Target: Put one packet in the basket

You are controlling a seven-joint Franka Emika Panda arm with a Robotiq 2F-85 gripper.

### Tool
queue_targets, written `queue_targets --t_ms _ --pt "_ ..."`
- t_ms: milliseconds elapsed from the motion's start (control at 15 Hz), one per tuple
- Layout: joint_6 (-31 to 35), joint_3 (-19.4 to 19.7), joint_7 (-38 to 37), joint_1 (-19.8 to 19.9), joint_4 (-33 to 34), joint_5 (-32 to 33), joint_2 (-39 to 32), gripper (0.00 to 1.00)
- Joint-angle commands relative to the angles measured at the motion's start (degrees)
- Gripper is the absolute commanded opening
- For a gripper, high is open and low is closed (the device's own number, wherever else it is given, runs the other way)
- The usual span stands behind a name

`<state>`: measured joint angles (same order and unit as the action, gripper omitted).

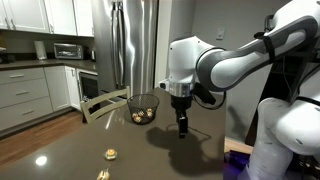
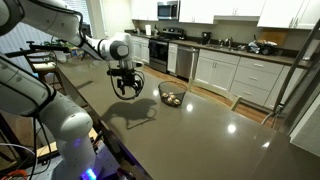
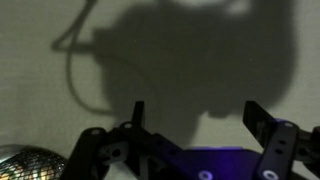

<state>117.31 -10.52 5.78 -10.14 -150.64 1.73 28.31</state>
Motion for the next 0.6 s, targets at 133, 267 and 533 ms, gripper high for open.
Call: queue_targets --t_ms 133,267,533 --pt "-1.8 -2.1 -1.4 -1.4 10.3 1.1 -11.6 1.0" --pt "-1.2 -2.7 -1.0 -2.2 13.0 0.7 -14.2 1.0" --pt "0.1 -3.9 -0.7 -4.1 17.7 -0.2 -18.3 1.0"
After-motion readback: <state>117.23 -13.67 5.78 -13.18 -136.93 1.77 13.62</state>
